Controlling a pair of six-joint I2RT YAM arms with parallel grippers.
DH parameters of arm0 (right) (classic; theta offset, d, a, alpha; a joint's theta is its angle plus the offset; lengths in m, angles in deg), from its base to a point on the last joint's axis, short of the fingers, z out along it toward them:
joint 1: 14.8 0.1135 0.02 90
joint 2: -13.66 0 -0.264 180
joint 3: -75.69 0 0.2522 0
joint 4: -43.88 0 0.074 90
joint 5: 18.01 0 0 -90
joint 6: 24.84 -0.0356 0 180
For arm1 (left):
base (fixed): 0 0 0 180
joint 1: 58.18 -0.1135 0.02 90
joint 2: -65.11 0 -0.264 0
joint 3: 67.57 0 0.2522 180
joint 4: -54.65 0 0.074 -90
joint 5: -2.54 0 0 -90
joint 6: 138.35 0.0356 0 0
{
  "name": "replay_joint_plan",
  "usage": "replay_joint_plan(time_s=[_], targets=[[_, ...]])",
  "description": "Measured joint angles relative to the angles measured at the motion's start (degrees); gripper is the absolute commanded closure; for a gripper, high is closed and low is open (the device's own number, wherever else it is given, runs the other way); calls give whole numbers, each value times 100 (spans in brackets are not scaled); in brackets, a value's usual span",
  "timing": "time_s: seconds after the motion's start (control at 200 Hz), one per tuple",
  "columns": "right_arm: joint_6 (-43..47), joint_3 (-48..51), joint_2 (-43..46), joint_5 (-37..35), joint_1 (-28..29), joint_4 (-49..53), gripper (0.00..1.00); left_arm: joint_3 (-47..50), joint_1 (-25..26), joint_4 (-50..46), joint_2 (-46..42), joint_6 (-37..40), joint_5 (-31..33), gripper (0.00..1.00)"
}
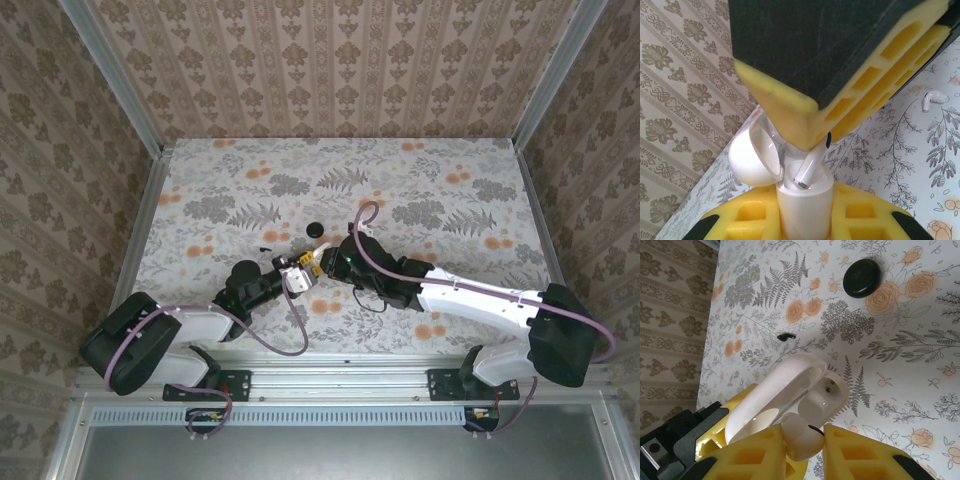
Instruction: Insert wireless bluetooth earbuds into charging case
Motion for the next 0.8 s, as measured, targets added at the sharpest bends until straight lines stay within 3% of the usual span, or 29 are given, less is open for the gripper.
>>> replay_joint_plan(time_s=[0.41,0.8], targets=[[-85,-350,-293,-144,105,376,76,0,31,-87,-26,2,68,100],[-129,-234,-238,-208,116,179,61,0,31,-92,-42,0,103,100]])
